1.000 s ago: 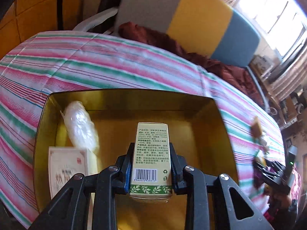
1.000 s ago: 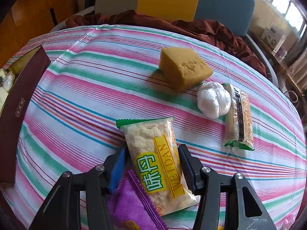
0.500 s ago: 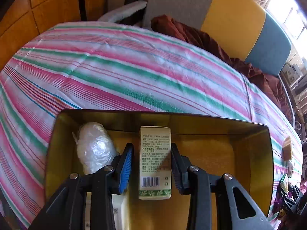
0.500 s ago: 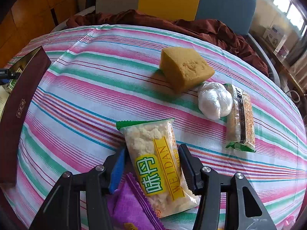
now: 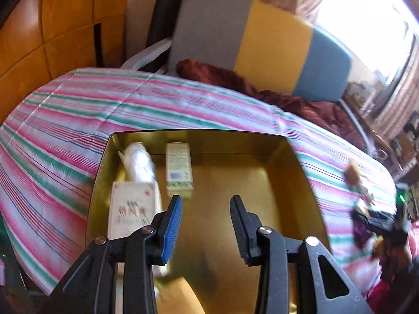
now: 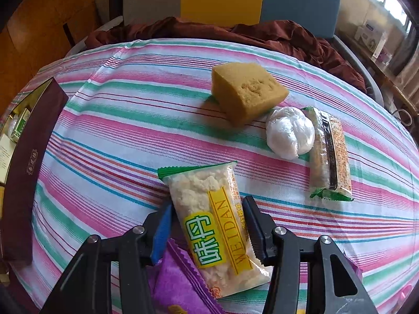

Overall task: Organize objects
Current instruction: 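Carry the WEIDAN packet into the gold box and open the right gripper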

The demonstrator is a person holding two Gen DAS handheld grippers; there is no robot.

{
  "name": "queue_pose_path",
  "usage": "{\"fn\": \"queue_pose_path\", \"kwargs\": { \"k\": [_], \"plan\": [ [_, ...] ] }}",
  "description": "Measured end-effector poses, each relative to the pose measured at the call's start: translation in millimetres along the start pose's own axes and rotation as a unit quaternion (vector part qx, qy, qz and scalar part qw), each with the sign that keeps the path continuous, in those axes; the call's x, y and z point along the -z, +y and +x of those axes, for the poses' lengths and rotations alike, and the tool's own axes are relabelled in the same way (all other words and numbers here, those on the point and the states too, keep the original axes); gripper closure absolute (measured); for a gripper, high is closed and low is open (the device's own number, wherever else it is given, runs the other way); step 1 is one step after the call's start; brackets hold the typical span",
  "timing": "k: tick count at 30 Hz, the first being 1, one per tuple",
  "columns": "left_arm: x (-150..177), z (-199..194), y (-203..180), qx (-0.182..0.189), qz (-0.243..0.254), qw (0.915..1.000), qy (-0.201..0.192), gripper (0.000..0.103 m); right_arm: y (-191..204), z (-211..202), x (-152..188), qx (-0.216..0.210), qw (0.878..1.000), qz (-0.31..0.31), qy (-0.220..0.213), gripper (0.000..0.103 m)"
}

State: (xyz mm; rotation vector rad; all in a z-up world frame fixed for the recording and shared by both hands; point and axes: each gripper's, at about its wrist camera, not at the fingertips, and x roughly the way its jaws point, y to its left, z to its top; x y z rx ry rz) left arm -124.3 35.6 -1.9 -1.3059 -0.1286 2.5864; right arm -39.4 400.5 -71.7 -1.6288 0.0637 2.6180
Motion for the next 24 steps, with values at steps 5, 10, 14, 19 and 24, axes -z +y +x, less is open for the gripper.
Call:
{"fn": "queue_pose_path", "kwargs": {
  "k": [5, 10, 14, 19, 24],
  "plan": [
    [25, -22, -17, 0.025, 0.027, 0.9993, -0.011, 0.065, -11, -7, -2, -0.002, 0.999, 0.036, -0.011, 0.052],
    [45, -35, -29, 0.037, 0.045, 0.998, -0.024, 0.065, -14, -20, -3, 0.015, 0.998, 0.046, -0.038, 0.053],
    [62, -42, -26, 0.048, 0.038, 0.9979, -0.018, 0.065, -19, -41, -5, 0.024, 0.994, 0.074, -0.078, 0.054],
    [80, -49, -18, 0.04, 0.051, 0.9978, -0.017, 0.065, -18, -69, -10, 0.059, 0.987, 0.09, -0.115, 0.055],
    [93, -59, -5, 0.037, 0.042, 0.9981, -0.026, 0.065, 1, -98, -17, 0.059, 0.985, 0.084, -0.139, 0.055]
  ]
}}
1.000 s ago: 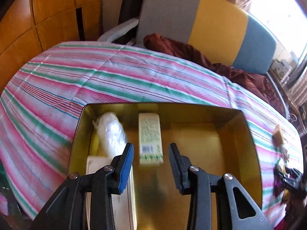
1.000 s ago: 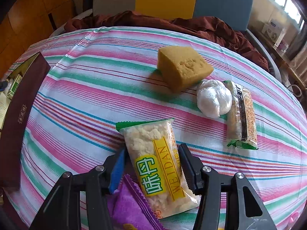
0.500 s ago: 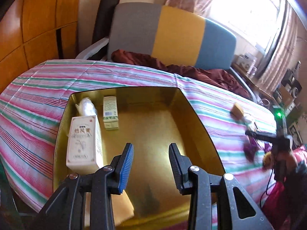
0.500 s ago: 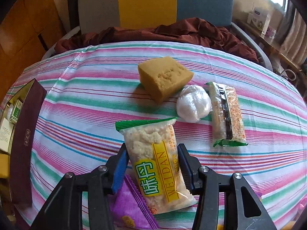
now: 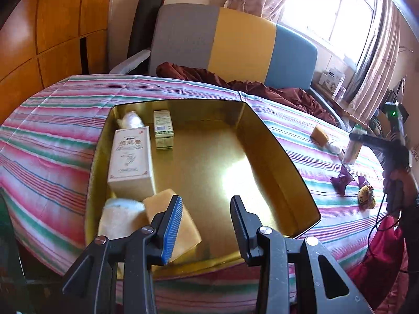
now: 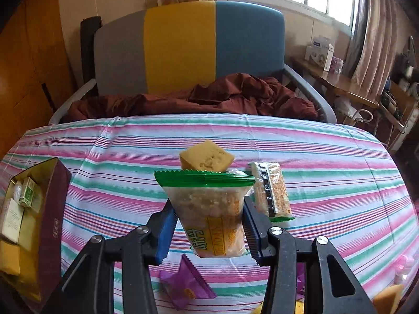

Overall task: Organize objects
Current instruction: 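Carry the WEIDAN packet into the gold box and open the right gripper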

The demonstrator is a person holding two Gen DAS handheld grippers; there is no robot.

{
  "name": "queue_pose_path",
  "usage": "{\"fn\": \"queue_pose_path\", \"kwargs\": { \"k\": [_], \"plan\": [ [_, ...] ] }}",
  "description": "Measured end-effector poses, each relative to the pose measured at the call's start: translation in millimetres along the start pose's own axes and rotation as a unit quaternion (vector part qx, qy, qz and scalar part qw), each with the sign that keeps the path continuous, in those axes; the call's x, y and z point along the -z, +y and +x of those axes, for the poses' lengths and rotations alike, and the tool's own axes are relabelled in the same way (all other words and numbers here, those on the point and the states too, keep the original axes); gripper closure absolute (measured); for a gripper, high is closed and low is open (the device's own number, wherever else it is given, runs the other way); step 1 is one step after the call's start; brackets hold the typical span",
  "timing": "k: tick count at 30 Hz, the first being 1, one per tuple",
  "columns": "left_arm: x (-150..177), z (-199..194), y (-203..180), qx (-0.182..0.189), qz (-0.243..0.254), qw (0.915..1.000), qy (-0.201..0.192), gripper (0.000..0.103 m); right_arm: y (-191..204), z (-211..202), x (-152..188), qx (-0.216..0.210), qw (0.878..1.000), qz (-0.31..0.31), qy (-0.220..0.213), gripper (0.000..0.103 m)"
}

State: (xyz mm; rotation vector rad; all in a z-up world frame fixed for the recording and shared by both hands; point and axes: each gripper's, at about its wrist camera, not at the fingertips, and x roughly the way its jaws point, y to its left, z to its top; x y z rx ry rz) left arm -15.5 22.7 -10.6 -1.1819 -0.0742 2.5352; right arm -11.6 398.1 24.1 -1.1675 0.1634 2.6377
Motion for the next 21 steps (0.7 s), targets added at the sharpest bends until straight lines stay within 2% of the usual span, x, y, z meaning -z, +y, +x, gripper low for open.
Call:
{"fn": "queue_pose_path", "kwargs": {
  "k": [4, 7, 10, 13, 16, 21],
  "plan": [
    [7, -5, 7, -0.001, -0.007, 1.0, -0.006, 0.065, 37, -27, -11, -0.039, 0.999, -0.022, -0.017, 0.055],
    [10, -8, 9, -0.003, -0.005, 0.9999, -0.01, 0.065, 77, -42, -15, -0.103, 0.994, -0.036, -0.011, 0.055],
    [12, -10, 13, -0.003, -0.009, 0.9999, -0.013, 0.065, 127, -46, -13, -0.165, 0.984, -0.063, 0.01, 0.055],
    [13, -13, 18, -0.006, -0.015, 0.9997, -0.017, 0.065, 181, -43, -7, -0.225, 0.969, -0.088, 0.045, 0.055],
    [17, -16, 21, -0.008, -0.017, 0.9996, -0.019, 0.065, 234, -29, 3, -0.279, 0.949, -0.104, 0.101, 0.055],
    [22, -16, 30, -0.018, -0.023, 0.9995, -0.015, 0.065, 305, 2, 25, -0.31, 0.927, -0.118, 0.177, 0.055]
  ]
}}
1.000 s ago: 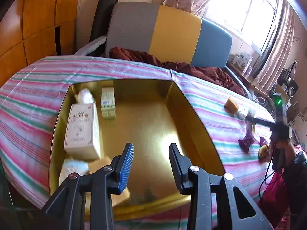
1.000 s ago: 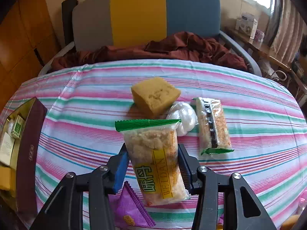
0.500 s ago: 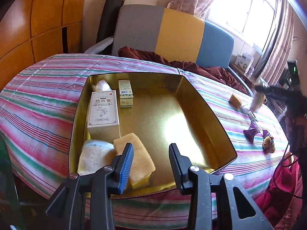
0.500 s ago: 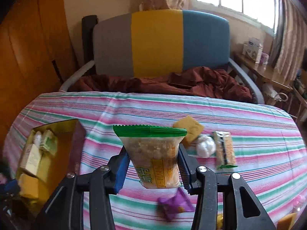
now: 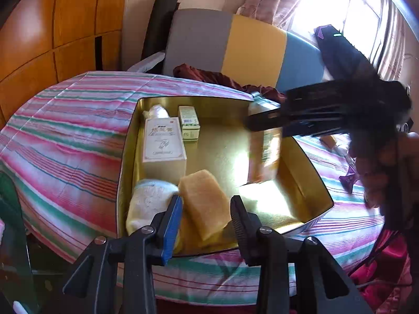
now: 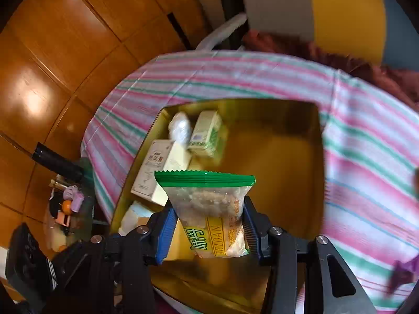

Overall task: Organize objects
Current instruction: 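Carry the WEIDAN packet into the gold box and open the right gripper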

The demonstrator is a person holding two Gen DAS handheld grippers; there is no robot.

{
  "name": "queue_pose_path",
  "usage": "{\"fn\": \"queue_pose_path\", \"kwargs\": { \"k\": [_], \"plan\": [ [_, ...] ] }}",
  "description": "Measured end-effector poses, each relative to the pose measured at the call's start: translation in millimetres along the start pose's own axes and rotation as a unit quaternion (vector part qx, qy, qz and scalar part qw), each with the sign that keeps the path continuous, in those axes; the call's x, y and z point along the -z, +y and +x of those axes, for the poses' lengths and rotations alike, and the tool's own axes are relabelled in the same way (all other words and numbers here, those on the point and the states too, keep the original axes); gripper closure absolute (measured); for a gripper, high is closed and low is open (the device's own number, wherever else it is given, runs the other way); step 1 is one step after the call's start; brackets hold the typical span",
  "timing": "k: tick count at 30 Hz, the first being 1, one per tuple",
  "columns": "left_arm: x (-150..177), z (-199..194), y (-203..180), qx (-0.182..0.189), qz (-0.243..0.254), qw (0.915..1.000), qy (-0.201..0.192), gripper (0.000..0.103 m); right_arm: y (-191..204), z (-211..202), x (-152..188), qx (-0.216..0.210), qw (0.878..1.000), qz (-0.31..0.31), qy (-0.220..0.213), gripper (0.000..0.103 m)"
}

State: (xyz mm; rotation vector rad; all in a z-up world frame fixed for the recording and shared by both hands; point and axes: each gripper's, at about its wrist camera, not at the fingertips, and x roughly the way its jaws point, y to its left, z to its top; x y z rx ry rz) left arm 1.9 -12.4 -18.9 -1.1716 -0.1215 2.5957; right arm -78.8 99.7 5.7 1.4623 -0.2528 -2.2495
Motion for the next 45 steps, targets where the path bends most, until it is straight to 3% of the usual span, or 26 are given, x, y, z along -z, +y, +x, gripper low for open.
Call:
{"fn": "queue_pose_path", "kwargs": {
  "k": [5, 11, 13, 14, 15, 16, 23, 34, 45],
  "plan": [
    [-1, 2, 9, -0.002, -0.012, 0.9999, 0.001, 0.065, 10, 41, -3, -0.02, 0.999, 0.033, 0.023, 0.055],
    [1, 6, 11, -0.002, -0.014, 0.9999, 0.008, 0.065, 13, 58, -12, -0.018, 0.997, 0.07, 0.014, 0.055],
    [2, 6, 11, -0.003, -0.013, 0.9999, 0.008, 0.065, 11, 66, -14, -0.019, 0.996, 0.088, 0.017, 0.046],
    [2, 6, 12, -0.004, -0.013, 0.9999, 0.008, 0.065, 9, 69, -18, -0.028, 0.994, 0.1, 0.02, 0.039],
    [2, 6, 12, -0.005, -0.013, 0.9999, 0.008, 0.065, 7, 73, -18, -0.04, 0.993, 0.11, 0.022, 0.026],
    [2, 6, 12, -0.005, -0.013, 0.9999, 0.007, 0.065, 8, 74, -16, -0.048, 0.992, 0.113, 0.02, 0.022],
    [4, 6, 11, -0.008, -0.01, 0.9999, 0.006, 0.065, -1, 52, -3, -0.052, 0.993, 0.104, -0.012, 0.022],
    [-2, -3, -5, -0.022, 0.018, 0.9996, -0.007, 0.065, -28, -34, 38, 0.053, 0.995, 0.02, -0.087, 0.007],
    [-8, -9, -40, -0.02, 0.071, 0.9971, -0.016, 0.065, -126, -128, 87, 0.166, 0.971, 0.09, -0.146, 0.003]
  ]
}}
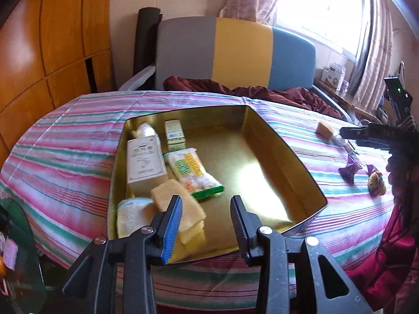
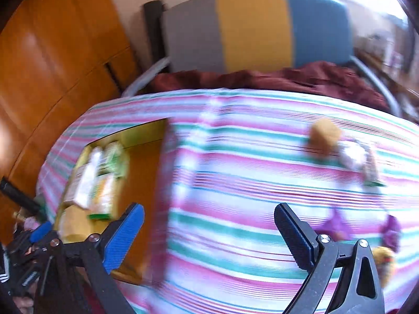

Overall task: Organize objects
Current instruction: 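Carry the WEIDAN packet into the gold box and open the right gripper, then move the left gripper to the purple snack packet and grasp it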

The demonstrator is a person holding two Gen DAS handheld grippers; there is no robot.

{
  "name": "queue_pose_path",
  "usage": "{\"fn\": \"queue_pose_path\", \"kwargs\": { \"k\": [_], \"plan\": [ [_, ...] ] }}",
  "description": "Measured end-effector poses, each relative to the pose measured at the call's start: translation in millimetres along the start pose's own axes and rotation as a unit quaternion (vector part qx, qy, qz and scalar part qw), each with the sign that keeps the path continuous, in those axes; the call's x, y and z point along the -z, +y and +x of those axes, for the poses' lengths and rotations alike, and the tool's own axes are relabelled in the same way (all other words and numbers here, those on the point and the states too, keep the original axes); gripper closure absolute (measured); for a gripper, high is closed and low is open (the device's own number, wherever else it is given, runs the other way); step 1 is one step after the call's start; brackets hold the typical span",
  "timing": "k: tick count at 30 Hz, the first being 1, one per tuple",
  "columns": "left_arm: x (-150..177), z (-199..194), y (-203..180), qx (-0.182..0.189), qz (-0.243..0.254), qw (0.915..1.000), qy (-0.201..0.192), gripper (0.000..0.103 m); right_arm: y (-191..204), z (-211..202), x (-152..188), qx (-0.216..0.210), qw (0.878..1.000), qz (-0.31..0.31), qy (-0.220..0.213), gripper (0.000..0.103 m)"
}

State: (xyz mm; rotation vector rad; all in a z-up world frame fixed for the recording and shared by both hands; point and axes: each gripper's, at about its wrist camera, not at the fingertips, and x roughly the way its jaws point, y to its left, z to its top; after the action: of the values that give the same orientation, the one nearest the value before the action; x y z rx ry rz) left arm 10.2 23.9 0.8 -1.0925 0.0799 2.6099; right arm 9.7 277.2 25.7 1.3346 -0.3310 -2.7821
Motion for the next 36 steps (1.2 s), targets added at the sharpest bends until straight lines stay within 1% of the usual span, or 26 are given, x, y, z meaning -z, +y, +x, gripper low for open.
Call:
{"fn": "queue_pose_path", "kwargs": {
  "k": [5, 7, 9, 11, 13, 14, 15, 16, 18, 21, 24, 29, 34, 36],
  "plan": [
    [-2, 2, -20, 0.011, 0.025, 0.9996, 0.002, 0.065, -74, -28, -2, 0.063, 0.996, 0.062, -0.029, 0.0],
    [-4, 3, -28, 0.018, 0.037, 0.9992, 0.002, 0.065, -107, -40, -2, 0.089, 0.99, 0.097, -0.046, 0.0],
    [-5, 3, -39, 0.026, 0.051, 0.9984, 0.002, 0.065, -139, -52, 0, 0.118, 0.981, 0.141, -0.063, 0.0],
    [-6, 4, -51, 0.034, 0.065, 0.9973, 0.002, 0.065, -174, -62, 6, 0.14, 0.966, 0.199, -0.084, 0.0],
    [-8, 5, -66, 0.044, 0.08, 0.9958, 0.003, 0.065, -207, -68, 20, 0.146, 0.945, 0.274, -0.102, 0.0],
    [-9, 6, -73, 0.049, 0.086, 0.9951, 0.003, 0.065, -226, -69, 27, 0.139, 0.932, 0.32, -0.096, 0.0],
    [-10, 7, -82, 0.057, 0.094, 0.9939, 0.004, 0.065, -240, -71, 34, 0.119, 0.919, 0.363, -0.097, 0.0],
    [-11, 9, -90, 0.065, 0.102, 0.9927, 0.006, 0.065, -251, -75, 41, 0.1, 0.905, 0.398, -0.11, 0.0],
    [-14, 12, -108, 0.081, 0.119, 0.9896, 0.007, 0.065, -264, -82, 51, 0.094, 0.888, 0.433, -0.125, 0.0],
    [-17, 16, -138, 0.107, 0.146, 0.9835, 0.01, 0.065, -273, -84, 59, 0.074, 0.871, 0.466, -0.134, 0.0],
    [-19, 22, -165, 0.131, 0.168, 0.9769, 0.02, 0.065, -276, -83, 61, 0.059, 0.866, 0.479, -0.133, 0.0],
    [-19, 40, -203, 0.165, 0.182, 0.968, 0.052, 0.065, -274, -80, 64, 0.045, 0.866, 0.482, -0.128, 0.0],
    [-18, 65, -234, 0.187, 0.187, 0.9606, 0.086, 0.065, -278, -73, 67, 0.026, 0.863, 0.492, -0.112, 0.0],
    [-16, 75, -246, 0.191, 0.2, 0.9564, 0.095, 0.065, -277, -70, 68, 0.018, 0.863, 0.494, -0.104, 0.0]
  ]
}}
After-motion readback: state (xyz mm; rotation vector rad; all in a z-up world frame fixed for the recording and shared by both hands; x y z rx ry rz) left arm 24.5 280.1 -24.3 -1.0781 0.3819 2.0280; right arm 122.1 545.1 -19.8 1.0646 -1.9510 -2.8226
